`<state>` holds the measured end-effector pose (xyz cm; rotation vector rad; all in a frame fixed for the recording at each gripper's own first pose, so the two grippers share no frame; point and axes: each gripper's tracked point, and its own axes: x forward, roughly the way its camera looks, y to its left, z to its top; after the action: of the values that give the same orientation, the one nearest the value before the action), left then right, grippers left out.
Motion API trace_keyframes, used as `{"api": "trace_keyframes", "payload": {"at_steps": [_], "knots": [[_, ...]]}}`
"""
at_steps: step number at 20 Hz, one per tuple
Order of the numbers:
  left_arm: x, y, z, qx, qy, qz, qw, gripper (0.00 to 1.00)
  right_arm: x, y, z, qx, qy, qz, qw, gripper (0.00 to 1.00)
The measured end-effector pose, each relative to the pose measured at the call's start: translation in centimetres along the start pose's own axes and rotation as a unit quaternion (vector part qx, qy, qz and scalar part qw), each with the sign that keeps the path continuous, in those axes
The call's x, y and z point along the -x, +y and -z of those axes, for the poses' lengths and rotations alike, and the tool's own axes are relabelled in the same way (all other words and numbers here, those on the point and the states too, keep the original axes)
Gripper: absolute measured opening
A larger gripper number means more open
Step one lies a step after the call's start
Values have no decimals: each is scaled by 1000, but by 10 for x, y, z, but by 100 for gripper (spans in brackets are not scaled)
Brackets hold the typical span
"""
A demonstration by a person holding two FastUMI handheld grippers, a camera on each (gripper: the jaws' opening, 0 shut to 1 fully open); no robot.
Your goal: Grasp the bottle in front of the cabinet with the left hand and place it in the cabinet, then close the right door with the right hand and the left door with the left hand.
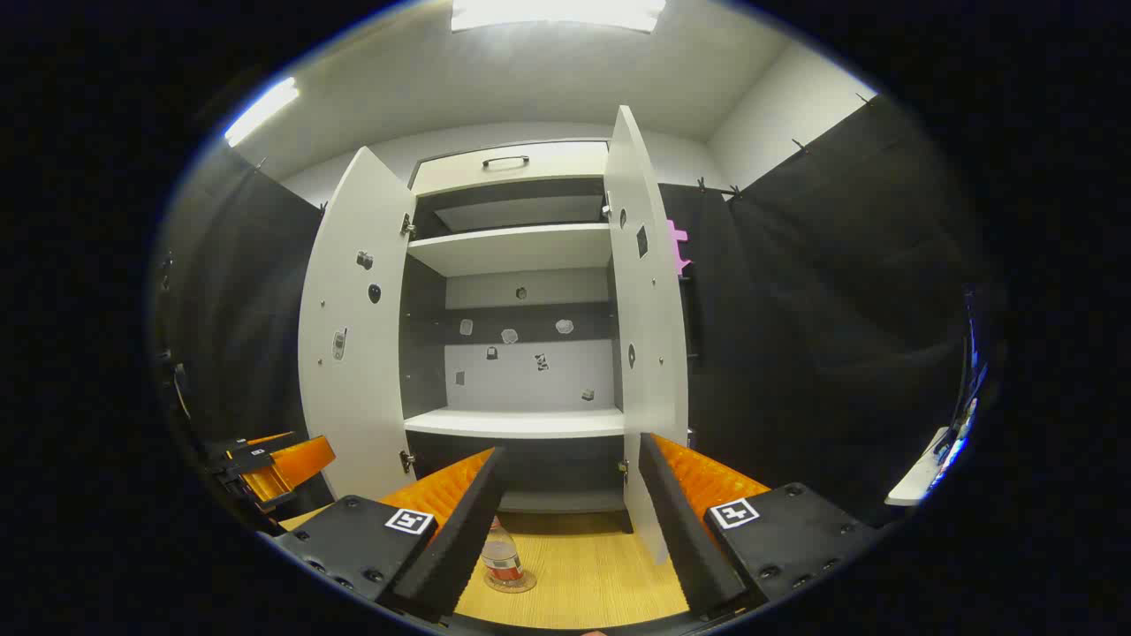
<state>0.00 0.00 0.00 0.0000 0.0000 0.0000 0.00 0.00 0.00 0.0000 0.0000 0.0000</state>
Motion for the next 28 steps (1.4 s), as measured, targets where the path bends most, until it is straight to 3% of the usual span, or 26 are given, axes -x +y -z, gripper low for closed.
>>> {"api": "trace_keyframes", "payload": {"at_steps": [19, 24, 28], "knots": [[-12, 1, 0, -9, -2, -1, 1000, 94, -5, -3, 1, 2, -1, 6, 1000, 97], [-41, -39, 15, -1, 6, 56, 998, 94, -6, -9, 10, 7, 14, 10, 1000, 97], [-83, -73, 63, -11, 20, 74, 997, 94, -5, -9, 13, 11, 21, 12, 1000, 97]]}}
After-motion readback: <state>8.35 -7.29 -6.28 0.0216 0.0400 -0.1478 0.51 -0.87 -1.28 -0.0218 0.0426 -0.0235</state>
